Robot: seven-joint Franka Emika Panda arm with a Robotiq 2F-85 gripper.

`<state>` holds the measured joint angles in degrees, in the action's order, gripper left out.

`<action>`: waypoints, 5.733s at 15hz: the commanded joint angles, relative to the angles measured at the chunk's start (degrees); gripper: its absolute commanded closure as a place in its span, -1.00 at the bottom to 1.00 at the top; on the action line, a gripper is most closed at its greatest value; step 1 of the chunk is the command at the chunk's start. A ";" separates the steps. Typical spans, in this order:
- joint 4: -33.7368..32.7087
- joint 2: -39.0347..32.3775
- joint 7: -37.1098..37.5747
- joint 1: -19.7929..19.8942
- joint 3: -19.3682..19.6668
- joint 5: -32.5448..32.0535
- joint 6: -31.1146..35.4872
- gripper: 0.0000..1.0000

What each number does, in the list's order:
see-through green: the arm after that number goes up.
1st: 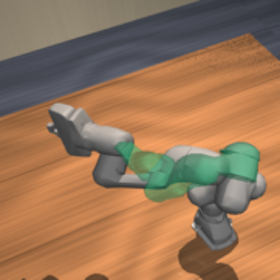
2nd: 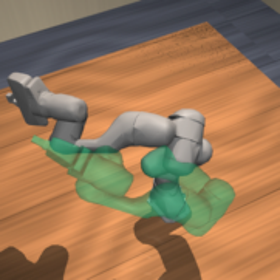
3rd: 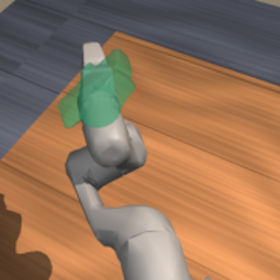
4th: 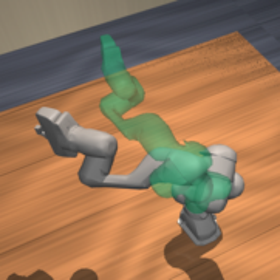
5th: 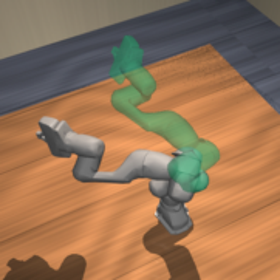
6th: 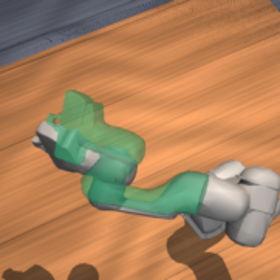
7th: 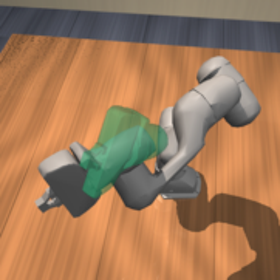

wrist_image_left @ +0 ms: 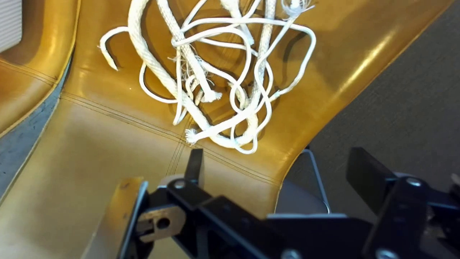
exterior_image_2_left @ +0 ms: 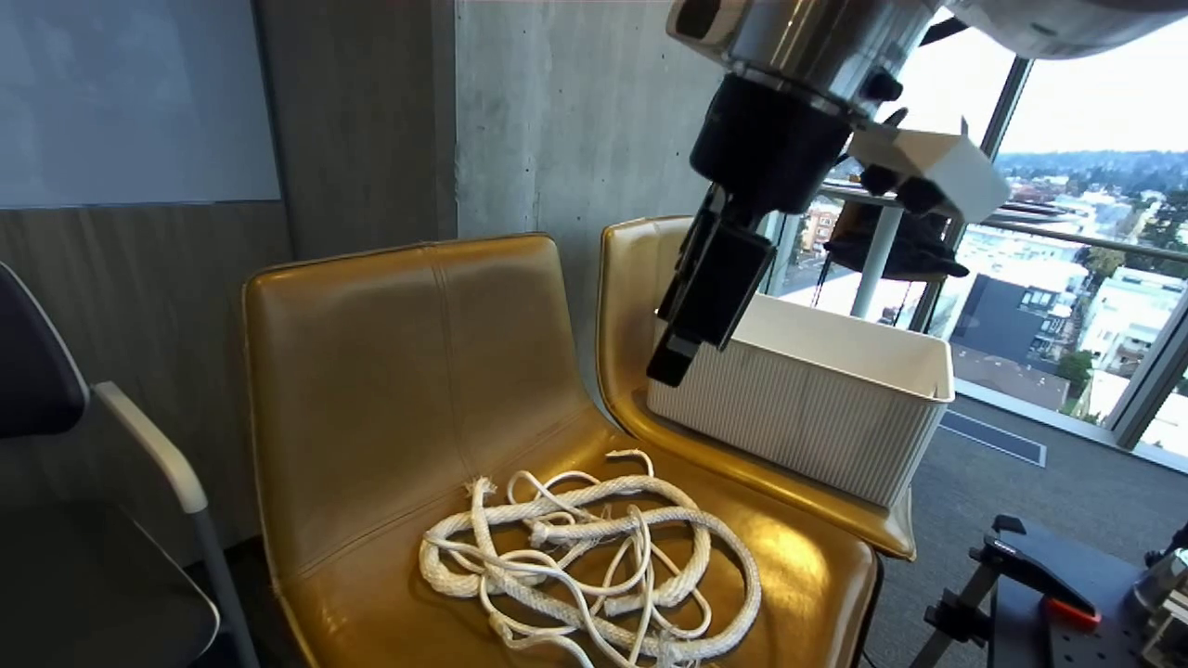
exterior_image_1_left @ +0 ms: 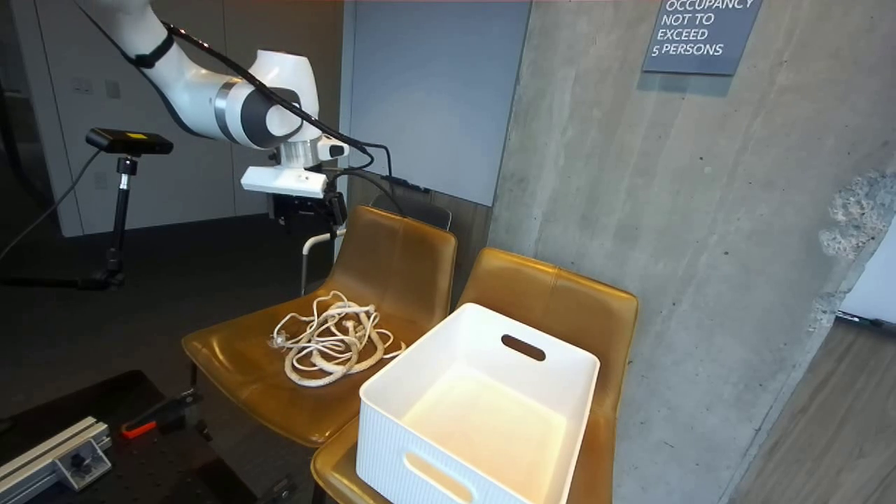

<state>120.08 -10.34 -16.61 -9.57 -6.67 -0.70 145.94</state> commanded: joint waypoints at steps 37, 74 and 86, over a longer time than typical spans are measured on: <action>-23.26 -26.06 -18.05 4.89 -4.00 -11.39 -10.07 1.00; -83.59 -10.33 -11.73 20.89 12.91 -11.61 -47.03 0.98; -51.24 -5.82 -11.97 20.19 9.37 -9.64 -44.40 0.98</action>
<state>57.60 -20.90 -28.26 10.42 3.39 -11.54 100.08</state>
